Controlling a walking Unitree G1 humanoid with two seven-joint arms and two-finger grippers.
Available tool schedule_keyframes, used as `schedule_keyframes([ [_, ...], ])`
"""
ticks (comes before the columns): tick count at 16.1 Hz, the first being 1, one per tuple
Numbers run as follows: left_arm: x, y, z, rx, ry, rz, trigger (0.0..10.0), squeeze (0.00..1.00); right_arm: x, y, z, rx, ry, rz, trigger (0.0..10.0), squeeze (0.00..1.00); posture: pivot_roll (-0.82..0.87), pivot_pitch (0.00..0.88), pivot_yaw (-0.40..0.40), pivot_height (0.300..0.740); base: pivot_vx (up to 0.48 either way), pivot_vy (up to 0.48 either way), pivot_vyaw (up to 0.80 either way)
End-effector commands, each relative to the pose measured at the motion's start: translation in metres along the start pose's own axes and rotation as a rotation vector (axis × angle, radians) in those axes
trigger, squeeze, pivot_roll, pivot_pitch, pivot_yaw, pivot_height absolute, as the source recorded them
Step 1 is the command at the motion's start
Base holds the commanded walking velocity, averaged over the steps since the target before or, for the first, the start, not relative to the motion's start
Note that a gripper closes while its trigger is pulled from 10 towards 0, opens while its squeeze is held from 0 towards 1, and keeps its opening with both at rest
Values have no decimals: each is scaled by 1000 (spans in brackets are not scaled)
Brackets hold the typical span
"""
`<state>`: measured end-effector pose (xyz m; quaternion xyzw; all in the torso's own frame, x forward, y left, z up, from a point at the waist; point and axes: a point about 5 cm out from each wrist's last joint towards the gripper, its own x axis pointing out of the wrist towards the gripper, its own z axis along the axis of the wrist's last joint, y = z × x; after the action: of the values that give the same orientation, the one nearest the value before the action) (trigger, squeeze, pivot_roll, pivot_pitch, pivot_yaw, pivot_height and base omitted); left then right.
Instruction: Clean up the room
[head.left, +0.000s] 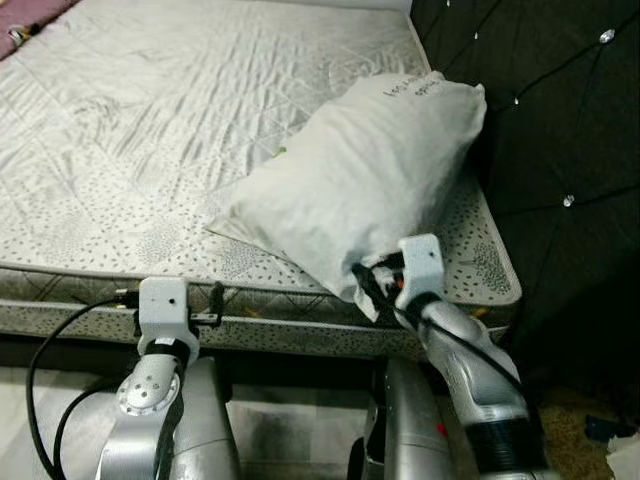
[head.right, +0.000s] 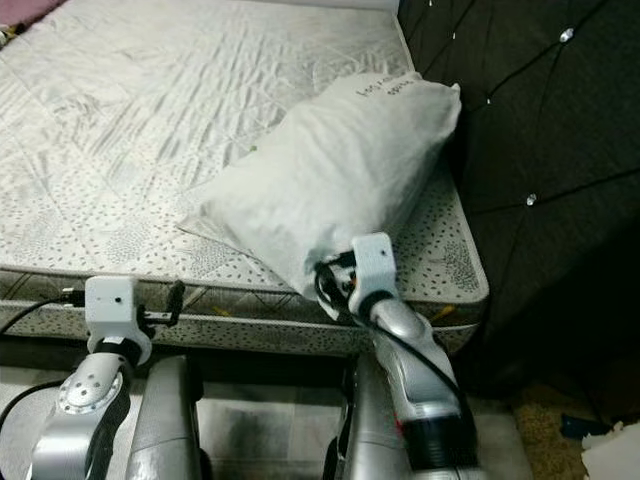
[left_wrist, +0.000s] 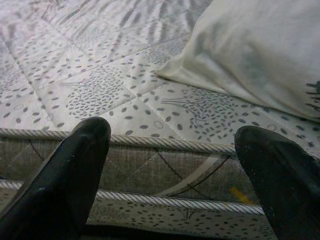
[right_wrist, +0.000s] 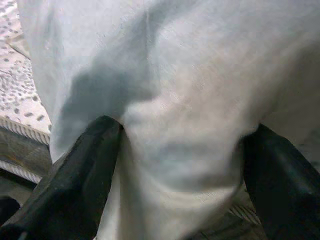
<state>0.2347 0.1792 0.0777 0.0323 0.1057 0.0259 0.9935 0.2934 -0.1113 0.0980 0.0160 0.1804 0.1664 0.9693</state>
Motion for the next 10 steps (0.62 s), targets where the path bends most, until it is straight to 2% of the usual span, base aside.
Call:
schedule_keyframes([
  [1, -1, 1, 3, 2, -2, 2, 10000, 0, 8, 12, 2, 50, 43, 71, 0, 0, 115, 66, -53, 514, 0, 0, 0],
  [3, -2, 1, 4, 2, -2, 5, 10000, 0, 17, 18, 9, 96, 41, 85, 0, 0, 128, 61, -57, 514, 0, 0, 0],
  [4, -3, 2, 2, -24, 11, 20, 10000, 0, 21, 18, 12, 130, 39, 68, 0, 0, 135, 56, -60, 514, 0, 0, 0],
  [5, -4, 3, -1, -54, 30, 34, 10000, 0, 24, 17, 13, 260, 25, 26, 0, 0, 141, 43, -62, 514, 0, 0, 0],
  [6, -5, 3, -3, -62, 35, 38, 10000, 0, 25, 16, 12, 333, 22, 13, 0, 0, 144, 40, -62, 514, 0, 0, 0],
  [7, -4, 3, -2, -59, 29, 42, 10000, 0, 27, 11, 4, 401, 70, -47, 0, 0, 152, 23, -63, 514, 0, 0, 0],
  [8, -3, 3, -1, -60, 22, 42, 10000, 0, 28, 5, -5, 423, 111, -97, 0, 0, 158, 11, -63, 514, 0, 0, 0],
  [10, 0, 4, 0, -52, 13, 52, 10000, 0, 30, 2, -7, 429, 120, -99, 0, 0, 160, 3, -63, 514, 0, 0, 0],
])
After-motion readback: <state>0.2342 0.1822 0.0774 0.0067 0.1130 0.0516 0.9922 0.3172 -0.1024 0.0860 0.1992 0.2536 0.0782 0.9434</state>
